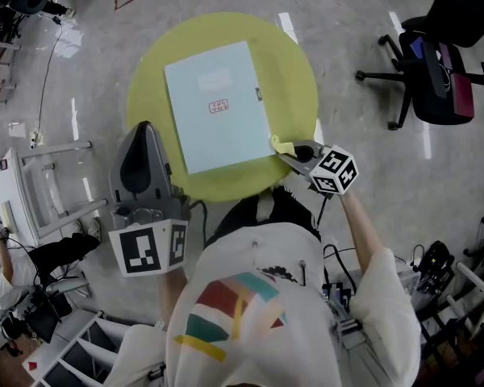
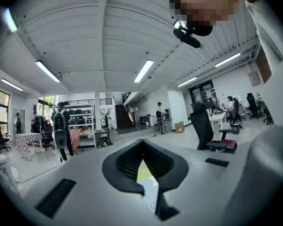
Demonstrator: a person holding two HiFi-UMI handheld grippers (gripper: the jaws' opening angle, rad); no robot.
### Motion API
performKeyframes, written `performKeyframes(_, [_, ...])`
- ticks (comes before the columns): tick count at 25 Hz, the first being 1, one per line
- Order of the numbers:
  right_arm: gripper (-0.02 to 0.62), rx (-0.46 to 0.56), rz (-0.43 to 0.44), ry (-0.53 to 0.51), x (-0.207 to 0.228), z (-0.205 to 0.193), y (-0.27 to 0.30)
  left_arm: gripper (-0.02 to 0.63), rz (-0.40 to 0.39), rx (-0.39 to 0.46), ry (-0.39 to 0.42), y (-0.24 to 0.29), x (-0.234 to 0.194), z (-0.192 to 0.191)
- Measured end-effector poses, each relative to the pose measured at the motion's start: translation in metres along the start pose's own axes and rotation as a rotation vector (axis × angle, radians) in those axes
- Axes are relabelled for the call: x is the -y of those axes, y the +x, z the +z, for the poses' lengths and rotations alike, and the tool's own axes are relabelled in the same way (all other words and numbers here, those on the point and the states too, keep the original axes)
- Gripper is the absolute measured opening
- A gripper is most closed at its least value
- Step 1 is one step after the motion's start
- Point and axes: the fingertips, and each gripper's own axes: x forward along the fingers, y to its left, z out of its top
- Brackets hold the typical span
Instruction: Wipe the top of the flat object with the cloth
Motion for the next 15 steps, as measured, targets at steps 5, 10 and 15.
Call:
performKeyframes(5, [0.027,-0.011,-0.005,-0.006,0.001,0.000,0.000,0.014,-0.008,0.001,-0.005,0.002,0.000,-0.002])
performKeyframes(10, [0.028,-0.034,-0.029,-0.035,0.006,0.005,-0.005,0.014,-0.004,0.024,-0.008,0.002,0.000,0.005])
performKeyframes(15, [0.026,0.003,-0.152,-0.082,0.031,0.046,-0.019,0.014,0.022,0.054,-0.047,0.002,-0.006,0.012])
